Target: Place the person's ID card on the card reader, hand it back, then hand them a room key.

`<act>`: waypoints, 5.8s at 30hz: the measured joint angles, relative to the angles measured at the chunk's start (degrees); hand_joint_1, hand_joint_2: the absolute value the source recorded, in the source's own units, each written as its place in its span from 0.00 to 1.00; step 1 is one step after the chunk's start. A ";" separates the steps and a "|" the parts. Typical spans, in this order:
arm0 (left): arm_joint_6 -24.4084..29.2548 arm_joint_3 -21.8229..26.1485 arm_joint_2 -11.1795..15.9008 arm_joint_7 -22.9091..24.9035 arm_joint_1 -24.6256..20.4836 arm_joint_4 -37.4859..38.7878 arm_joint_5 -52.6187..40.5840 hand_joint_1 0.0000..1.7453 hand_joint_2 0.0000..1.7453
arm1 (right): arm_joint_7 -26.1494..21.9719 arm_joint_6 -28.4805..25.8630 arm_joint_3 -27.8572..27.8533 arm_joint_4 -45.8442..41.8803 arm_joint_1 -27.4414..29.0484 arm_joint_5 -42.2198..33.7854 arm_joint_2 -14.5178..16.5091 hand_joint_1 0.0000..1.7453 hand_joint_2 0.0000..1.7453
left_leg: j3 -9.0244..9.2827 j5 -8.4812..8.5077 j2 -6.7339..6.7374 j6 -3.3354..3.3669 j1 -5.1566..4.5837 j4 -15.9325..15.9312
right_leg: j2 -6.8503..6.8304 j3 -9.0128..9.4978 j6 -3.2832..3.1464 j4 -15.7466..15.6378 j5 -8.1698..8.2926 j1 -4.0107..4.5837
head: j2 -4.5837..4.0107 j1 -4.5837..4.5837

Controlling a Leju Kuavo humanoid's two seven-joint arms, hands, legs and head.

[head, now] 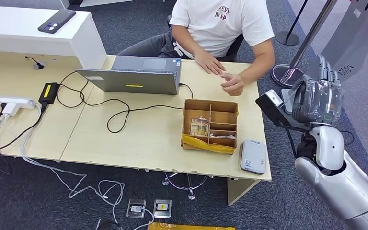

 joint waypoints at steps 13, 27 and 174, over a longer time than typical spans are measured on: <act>0.00 -3.30 0.49 0.05 0.03 0.02 0.89 0.00 1.00 | -2.92 6.38 3.40 5.60 -12.01 -2.25 5.22 0.97 1.00 | -0.11 0.05 -0.03 -0.04 0.07 -0.02 | -0.03 -0.02 -0.02 0.02 0.01 0.08 | 0.00 0.01; 0.00 -7.87 0.62 0.42 0.91 0.02 2.17 0.00 1.00 | -5.49 3.44 8.94 27.37 -17.55 -5.54 17.26 0.33 1.00 | -0.14 0.08 -0.27 -0.06 0.10 -0.01 | -0.24 -0.01 -0.05 0.00 0.00 0.11 | 0.00 0.02; 0.00 -8.76 0.25 1.41 2.31 -0.96 4.31 0.00 1.00 | -9.97 4.59 12.33 24.47 4.25 -0.42 18.35 0.00 1.00 | -0.01 -0.03 0.09 -0.18 0.13 -0.02 | 0.03 -0.03 -0.10 -0.03 0.01 0.16 | 0.00 0.02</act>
